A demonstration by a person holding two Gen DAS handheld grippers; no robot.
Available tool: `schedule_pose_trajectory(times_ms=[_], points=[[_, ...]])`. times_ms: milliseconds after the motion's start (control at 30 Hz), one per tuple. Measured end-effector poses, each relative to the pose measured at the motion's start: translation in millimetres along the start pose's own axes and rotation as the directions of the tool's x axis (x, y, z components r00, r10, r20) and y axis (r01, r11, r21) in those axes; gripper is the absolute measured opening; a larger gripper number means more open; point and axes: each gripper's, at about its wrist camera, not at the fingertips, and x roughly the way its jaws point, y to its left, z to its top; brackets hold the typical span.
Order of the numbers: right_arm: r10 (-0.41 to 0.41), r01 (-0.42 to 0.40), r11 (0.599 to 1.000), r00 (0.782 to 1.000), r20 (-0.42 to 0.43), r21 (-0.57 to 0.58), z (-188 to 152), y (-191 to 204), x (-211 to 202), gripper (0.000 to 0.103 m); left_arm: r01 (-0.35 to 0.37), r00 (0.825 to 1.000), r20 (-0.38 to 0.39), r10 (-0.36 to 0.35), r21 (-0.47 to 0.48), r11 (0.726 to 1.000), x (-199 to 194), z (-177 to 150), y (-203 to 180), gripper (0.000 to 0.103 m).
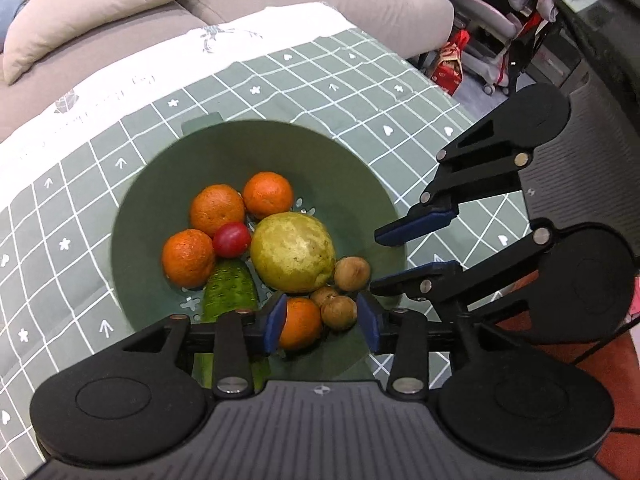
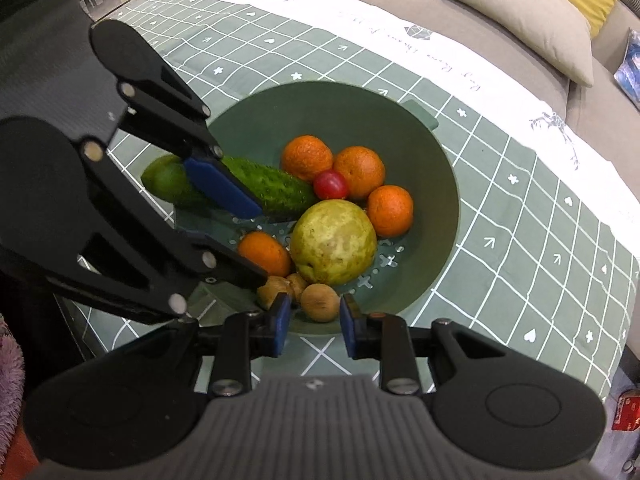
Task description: Organize fruits
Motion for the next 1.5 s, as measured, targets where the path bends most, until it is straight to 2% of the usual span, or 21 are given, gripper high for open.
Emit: schedule_pose_trajectory(times_ms=[67,167,233,300,433,500,633,767,900,967,1033,1133,1200,1233,1333,1433,1500], points=[[-0.008,0.009,1.0,1.0,0.006,-0.005,1.9,3.3,-4.9,0.035,-0.006,1.0,0.01,0.006,-0.004,1.0,-9.5,-1.5,0.4,0.049],[-0.027,0.027,1.0,0.999,0.017,-0.008,5.2,8.8,-14.6,0.037,-0.025,0.999,0.036,0.026,-0.02,0.999,-26.0,-3.2,3.3,0.05],[-0.043,0.043,0.999,0.999,0.026,-0.006,8.1,13.2,-22.6,0.044,-0.045,0.997,0.063,0.047,-0.026,0.999,-39.1,-4.5,5.0,0.051],[-0.057,0.057,0.998,0.998,0.039,0.001,11.0,17.4,-31.3,0.054,-0.083,0.992,0.091,0.085,-0.028,0.996,-53.4,-6.9,5.4,0.054],[-0.078,0.077,0.997,0.995,0.066,0.029,16.2,24.8,-48.7,0.063,-0.159,0.977,0.132,0.166,-0.062,0.985,-82.8,-14.5,7.1,0.057],[-0.094,0.09,0.994,0.993,0.076,0.061,18.8,27.6,-55.2,0.069,-0.168,0.969,0.164,0.183,-0.1,0.981,-99.4,-20.4,10.4,0.061],[-0.111,0.095,0.987,0.987,0.116,0.132,20.6,35.4,-71.3,0.076,-0.185,0.949,0.229,0.218,-0.157,0.97,-130.2,-33.3,13.3,0.062],[-0.177,0.141,0.967,0.971,0.159,0.213,19.2,47.9,-89.1,0.079,-0.223,0.922,0.268,0.281,-0.226,0.948,-153.9,-45.5,15.8,0.064],[-0.253,0.176,0.936,0.939,0.235,0.304,15.6,69.9,-114.0,0.089,-0.206,0.912,0.283,0.295,-0.306,0.93,-173.0,-58.5,20.0,0.067],[-0.275,0.172,0.921,0.922,0.272,0.349,11.7,82.1,-124.0,0.09,-0.226,0.893,0.306,0.33,-0.329,0.917,-181.2,-66.4,18.5,0.071],[-0.314,0.182,0.902,0.899,0.305,0.392,6.1,97.1,-133.0,0.093,-0.263,0.864,0.331,0.38,-0.346,0.901,-188.2,-75.4,13.1,0.073],[-0.404,0.23,0.868,0.843,0.355,0.441,-6.5,121.9,-144.5,0.097,-0.312,0.818,0.363,0.447,-0.373,0.874,-196.9,-89.0,4.1,0.078],[-0.456,0.25,0.838,0.808,0.372,0.484,-16.1,135.4,-150.4,0.098,-0.319,0.794,0.397,0.46,-0.373,0.871,-202.6,-99.8,-2.0,0.08],[-0.47,0.25,0.828,0.797,0.379,0.502,-20.7,141.8,-152.6,0.098,-0.323,0.781,0.414,0.467,-0.372,0.87,-205.0,-105.1,-4.8,0.085],[-0.49,0.239,0.81,0.777,0.395,0.535,-29.8,156.3,-152.6,0.098,-0.364,0.735,0.455,0.503,-0.362,0.858,-210.6,-121.7,-14.8,0.088],[-0.509,0.238,0.791,0.767,0.391,0.564,-34.7,171.5,-145.2,0.098,-0.441,0.674,0.464,0.574,-0.372,0.817,-213.4,-133.5,-22.7,0.092],[-0.512,0.225,0.775,0.771,0.378,0.59,-36.7,179.0,-138.0,0.098,-0.468,0.645,0.46,0.61,-0.393,0.792,-213.8,-141.7,-25.5,0.092]])
